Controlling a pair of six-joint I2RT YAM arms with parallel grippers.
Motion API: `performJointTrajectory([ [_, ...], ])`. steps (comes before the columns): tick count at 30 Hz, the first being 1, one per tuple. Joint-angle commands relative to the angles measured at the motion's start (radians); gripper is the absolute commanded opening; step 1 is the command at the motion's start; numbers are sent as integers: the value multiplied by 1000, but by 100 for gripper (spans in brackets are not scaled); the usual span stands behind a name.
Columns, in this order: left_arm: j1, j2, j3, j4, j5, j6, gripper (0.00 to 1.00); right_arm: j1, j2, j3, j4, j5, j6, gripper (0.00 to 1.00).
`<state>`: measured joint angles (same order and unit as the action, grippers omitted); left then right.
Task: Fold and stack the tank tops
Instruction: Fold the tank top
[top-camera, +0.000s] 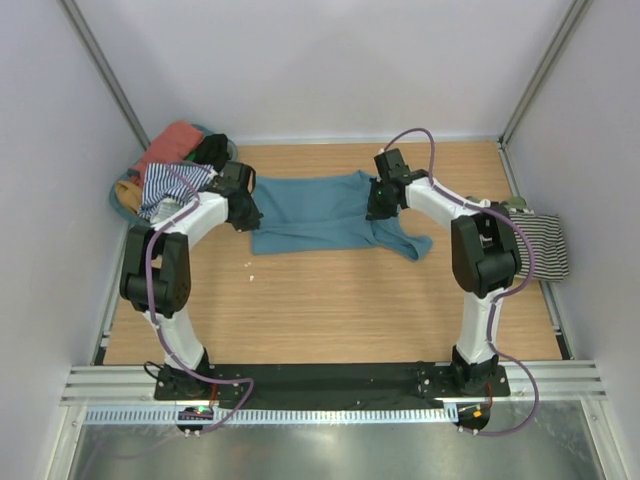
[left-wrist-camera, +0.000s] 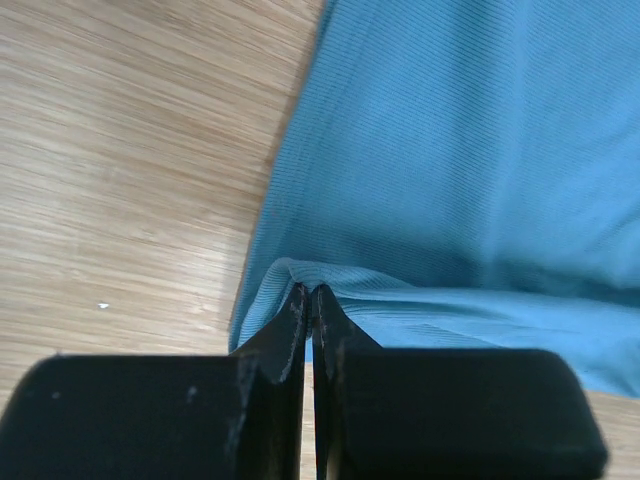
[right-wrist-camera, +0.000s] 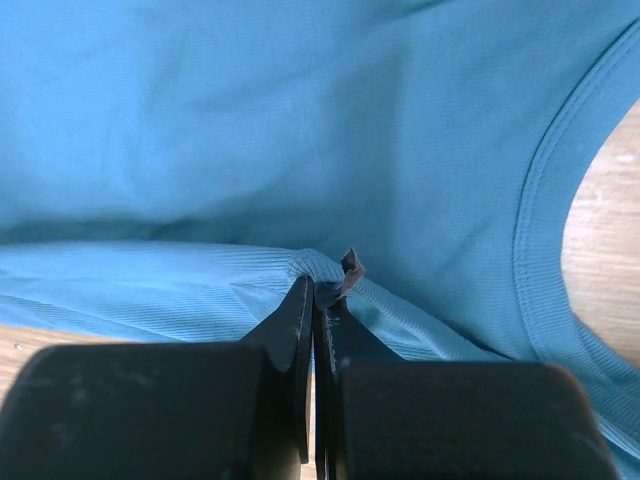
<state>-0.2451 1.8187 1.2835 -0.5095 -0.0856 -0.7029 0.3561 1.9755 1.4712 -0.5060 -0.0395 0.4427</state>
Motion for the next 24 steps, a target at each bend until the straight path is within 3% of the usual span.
performJointTrajectory([
  [1, 27, -9, 31, -15, -16, 11, 0, -14, 2, 70, 1, 15, -7, 2],
  [7, 44, -10, 30, -3, -5, 14, 0, -14, 34, 113, 4, 7, -2, 3],
  [11, 44, 39, 54, 11, -16, 11, 4, -20, 78, 146, 1, 24, 2, 23],
  [13, 44, 53, 65, 26, -28, 8, 7, -29, 66, 121, 41, 23, 19, 30],
  [15, 44, 57, 74, 51, -34, 9, 11, -32, 27, 77, 72, 24, 25, 43],
  [17, 44, 53, 82, 55, -42, 11, 30, -32, -33, 29, 78, 26, 25, 52],
  [18, 46, 39, 80, 54, -46, 13, 46, -32, -56, 6, 86, 26, 24, 53],
  [21, 46, -8, 57, 49, -74, 20, 57, -32, -176, -93, 93, 58, 13, 55],
  [24, 44, -59, 13, 48, -82, 19, 61, -32, -279, -185, 77, 111, 2, 56],
])
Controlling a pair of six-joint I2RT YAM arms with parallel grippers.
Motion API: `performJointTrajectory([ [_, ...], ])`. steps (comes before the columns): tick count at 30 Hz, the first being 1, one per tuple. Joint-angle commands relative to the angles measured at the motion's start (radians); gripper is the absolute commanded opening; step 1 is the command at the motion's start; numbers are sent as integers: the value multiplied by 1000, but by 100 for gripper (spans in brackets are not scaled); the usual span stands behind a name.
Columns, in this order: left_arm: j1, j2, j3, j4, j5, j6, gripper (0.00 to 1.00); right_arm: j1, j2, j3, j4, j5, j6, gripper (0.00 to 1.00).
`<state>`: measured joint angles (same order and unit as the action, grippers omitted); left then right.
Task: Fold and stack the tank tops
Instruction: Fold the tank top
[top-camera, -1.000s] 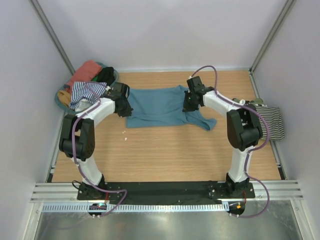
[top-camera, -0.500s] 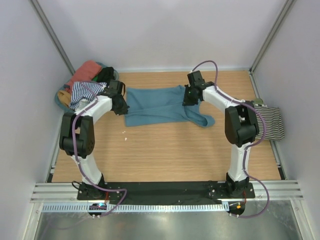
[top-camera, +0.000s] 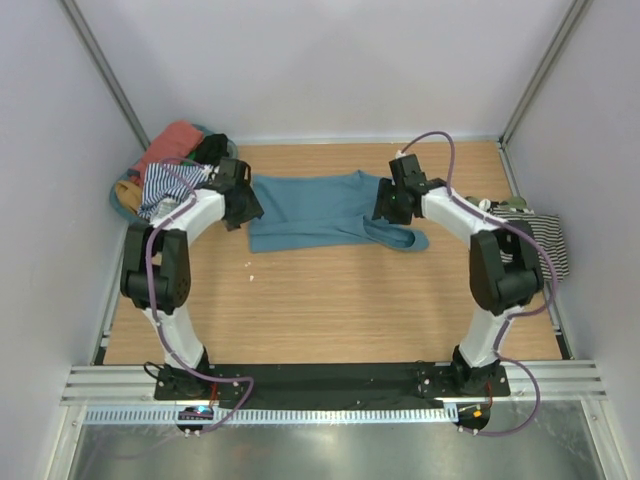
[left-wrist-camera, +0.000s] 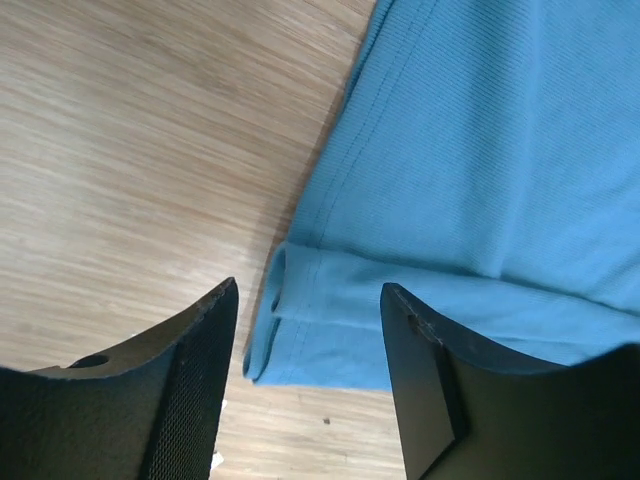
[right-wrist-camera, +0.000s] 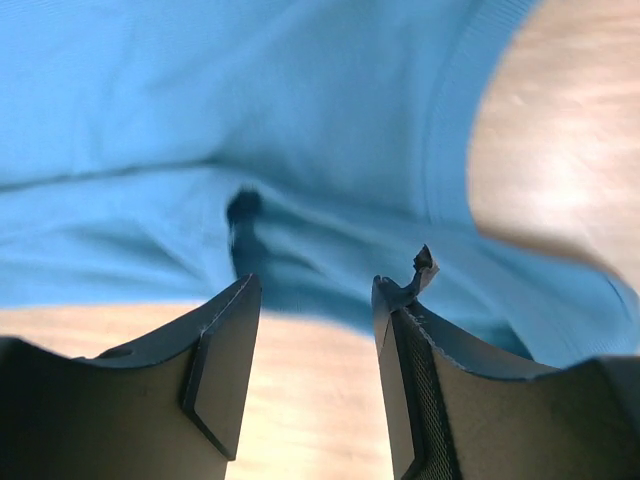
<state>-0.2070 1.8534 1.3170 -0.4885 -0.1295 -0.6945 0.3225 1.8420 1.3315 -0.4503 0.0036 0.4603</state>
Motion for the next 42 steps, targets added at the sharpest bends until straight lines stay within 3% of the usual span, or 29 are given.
performJointTrajectory([
  [1, 6, -106, -28, 27, -35, 9, 61, 1, -167, -83, 12, 82, -17, 56],
  [5, 6, -158, -81, 42, 7, -10, 62, 0, -248, -153, -31, 142, -18, 59],
  [8, 6, -180, -113, 60, 48, -22, 62, 1, -268, -183, -44, 170, -9, 72],
  [13, -9, -183, -130, 61, 79, -17, 61, 1, -210, -144, -54, 163, -5, 74],
  [17, -26, -200, -151, 60, 85, -11, 60, 0, -171, -94, -96, 270, -46, 66],
  [18, -31, -207, -166, 60, 85, -11, 60, 0, -167, -85, -103, 295, -72, 58],
  [20, -37, -218, -179, 64, 85, -10, 60, 1, -158, -66, -135, 340, -89, 54],
  [30, -95, -272, -229, 79, 73, -5, 59, 1, -127, -51, -189, 464, -152, 61],
  [42, -103, -276, -229, 82, 82, 6, 58, 0, -33, 28, -225, 423, -161, 55],
])
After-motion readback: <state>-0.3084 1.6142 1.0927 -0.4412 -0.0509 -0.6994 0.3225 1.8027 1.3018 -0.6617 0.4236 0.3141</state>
